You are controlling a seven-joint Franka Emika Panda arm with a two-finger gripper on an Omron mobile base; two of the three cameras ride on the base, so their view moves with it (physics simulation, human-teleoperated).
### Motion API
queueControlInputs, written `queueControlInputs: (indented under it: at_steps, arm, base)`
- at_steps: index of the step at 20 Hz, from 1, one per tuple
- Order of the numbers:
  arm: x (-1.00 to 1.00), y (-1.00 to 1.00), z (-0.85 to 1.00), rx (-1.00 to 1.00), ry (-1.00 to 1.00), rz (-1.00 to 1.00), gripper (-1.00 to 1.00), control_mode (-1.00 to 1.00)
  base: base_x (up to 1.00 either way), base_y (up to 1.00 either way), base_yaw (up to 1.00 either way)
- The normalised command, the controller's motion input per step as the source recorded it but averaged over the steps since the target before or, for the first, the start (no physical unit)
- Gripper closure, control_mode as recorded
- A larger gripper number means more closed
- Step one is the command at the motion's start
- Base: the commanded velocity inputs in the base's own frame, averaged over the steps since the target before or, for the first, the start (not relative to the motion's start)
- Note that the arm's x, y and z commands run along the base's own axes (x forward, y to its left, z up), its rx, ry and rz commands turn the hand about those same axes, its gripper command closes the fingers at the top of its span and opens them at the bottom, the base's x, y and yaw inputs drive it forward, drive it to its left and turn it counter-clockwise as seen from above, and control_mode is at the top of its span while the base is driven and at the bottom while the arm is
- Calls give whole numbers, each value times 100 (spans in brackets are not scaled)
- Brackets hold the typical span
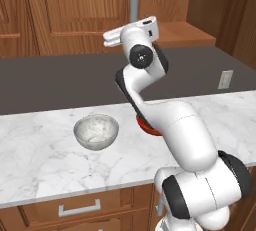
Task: Open the cabinet. Pick the bowls from the counter and place them in the cabinet. Then close the cabinet.
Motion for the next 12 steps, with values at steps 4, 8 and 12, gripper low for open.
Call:
queueControlInputs:
  at_steps: [4, 8, 12]
  arm:
    - [43, 100, -92, 15, 26, -11, 100, -100]
    - [3, 100, -67, 19, 28, 4, 100, -100]
    - [-39, 100, -35, 13, 24, 15, 100, -100]
  base:
    - [0, 0, 0]
    - [0, 0, 0]
    - [0, 0, 0]
